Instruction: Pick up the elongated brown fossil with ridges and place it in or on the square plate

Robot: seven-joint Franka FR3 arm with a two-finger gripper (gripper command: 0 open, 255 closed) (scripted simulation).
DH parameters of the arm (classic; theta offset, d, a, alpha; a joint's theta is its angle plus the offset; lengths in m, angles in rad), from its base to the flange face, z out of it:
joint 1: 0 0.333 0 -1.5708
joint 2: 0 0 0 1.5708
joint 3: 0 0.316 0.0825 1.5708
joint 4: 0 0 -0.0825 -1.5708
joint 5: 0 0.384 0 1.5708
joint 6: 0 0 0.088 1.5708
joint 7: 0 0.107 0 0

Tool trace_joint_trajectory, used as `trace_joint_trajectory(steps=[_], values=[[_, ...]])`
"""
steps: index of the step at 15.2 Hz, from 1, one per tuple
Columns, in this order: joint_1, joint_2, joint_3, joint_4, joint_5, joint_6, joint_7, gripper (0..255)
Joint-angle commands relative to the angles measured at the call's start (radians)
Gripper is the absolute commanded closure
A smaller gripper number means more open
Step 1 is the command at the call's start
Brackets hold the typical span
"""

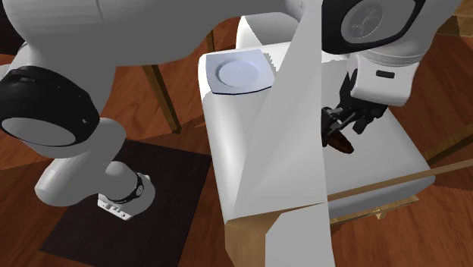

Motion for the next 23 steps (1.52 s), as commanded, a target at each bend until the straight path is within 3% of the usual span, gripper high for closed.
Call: trace_joint_trajectory(steps=[1,10,11,20,21,23], values=[[-0.005,-0.008,-0.001,-0.035,0.003,0.029,0.0,0],[-0.008,-0.012,-0.002,-0.062,0.005,0.052,0.001,0],[-0.008,-0.012,-0.002,-0.062,0.005,0.052,0.001,255],[-0.007,-0.021,0.0,-0.062,0.006,0.064,0.002,255],[-0.007,-0.021,0.0,-0.062,0.006,0.064,0.002,0],[-0.004,0.015,0.008,0.019,0.095,-0.027,0.085,0]])
